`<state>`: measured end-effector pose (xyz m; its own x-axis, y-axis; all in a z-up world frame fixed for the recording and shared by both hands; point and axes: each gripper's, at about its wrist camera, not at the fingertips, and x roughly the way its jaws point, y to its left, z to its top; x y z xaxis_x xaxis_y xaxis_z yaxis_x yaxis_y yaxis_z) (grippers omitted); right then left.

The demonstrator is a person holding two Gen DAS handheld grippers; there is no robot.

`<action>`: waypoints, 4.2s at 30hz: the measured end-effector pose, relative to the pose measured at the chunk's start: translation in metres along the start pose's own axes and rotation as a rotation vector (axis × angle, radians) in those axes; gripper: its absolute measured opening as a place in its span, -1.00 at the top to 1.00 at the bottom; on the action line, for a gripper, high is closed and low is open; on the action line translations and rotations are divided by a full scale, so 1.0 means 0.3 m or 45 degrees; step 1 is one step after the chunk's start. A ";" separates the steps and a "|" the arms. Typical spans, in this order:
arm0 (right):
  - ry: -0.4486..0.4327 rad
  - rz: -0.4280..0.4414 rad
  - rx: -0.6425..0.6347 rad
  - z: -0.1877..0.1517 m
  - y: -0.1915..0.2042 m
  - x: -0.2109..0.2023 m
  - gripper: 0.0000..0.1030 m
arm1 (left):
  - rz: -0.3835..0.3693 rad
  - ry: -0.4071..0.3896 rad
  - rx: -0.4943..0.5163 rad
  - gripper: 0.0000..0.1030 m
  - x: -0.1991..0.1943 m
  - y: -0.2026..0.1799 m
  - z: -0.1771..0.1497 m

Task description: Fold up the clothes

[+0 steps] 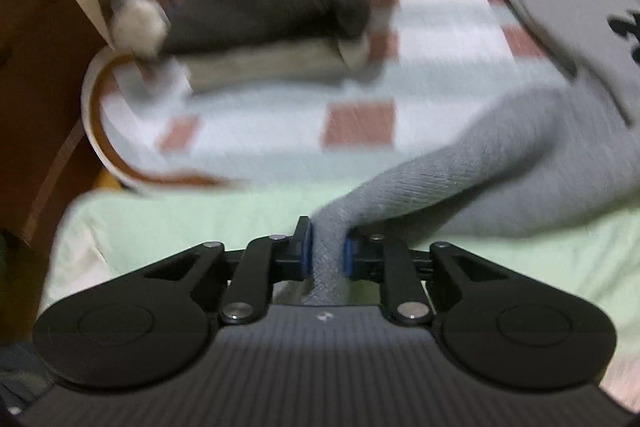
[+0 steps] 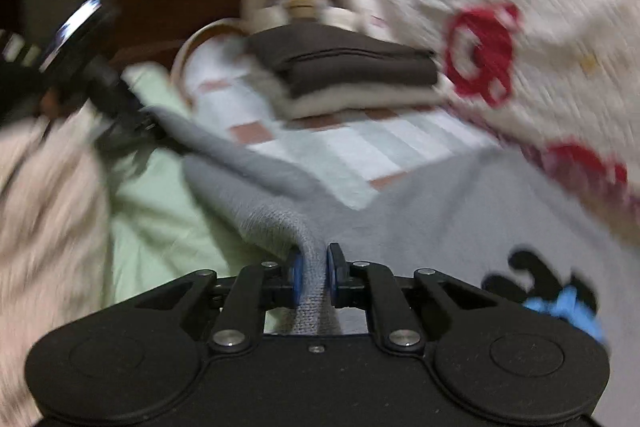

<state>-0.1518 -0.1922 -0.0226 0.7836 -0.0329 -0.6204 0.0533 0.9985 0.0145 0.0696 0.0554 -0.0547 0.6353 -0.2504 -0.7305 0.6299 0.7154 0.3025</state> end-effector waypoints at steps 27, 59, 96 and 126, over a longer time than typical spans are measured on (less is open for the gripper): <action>0.304 0.230 -0.002 -0.041 0.123 0.077 -0.14 | 0.058 -0.157 -0.582 0.81 0.188 0.030 0.213; 0.291 0.259 0.046 -0.166 0.094 0.152 0.67 | 0.065 -0.348 -0.740 0.81 0.009 0.242 0.050; 0.288 0.296 0.055 -0.213 0.098 0.161 0.45 | -0.201 -0.036 -0.863 0.92 0.355 0.349 -0.005; 0.187 0.215 0.776 -0.385 -0.306 -0.311 -0.01 | 0.295 -0.017 -0.595 0.62 0.093 0.267 0.113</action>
<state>-0.3013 -0.2756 -0.0567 0.7215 0.1716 -0.6708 0.3126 0.7838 0.5367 0.1528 0.0835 -0.0303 0.7419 -0.0569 -0.6680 0.2073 0.9670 0.1479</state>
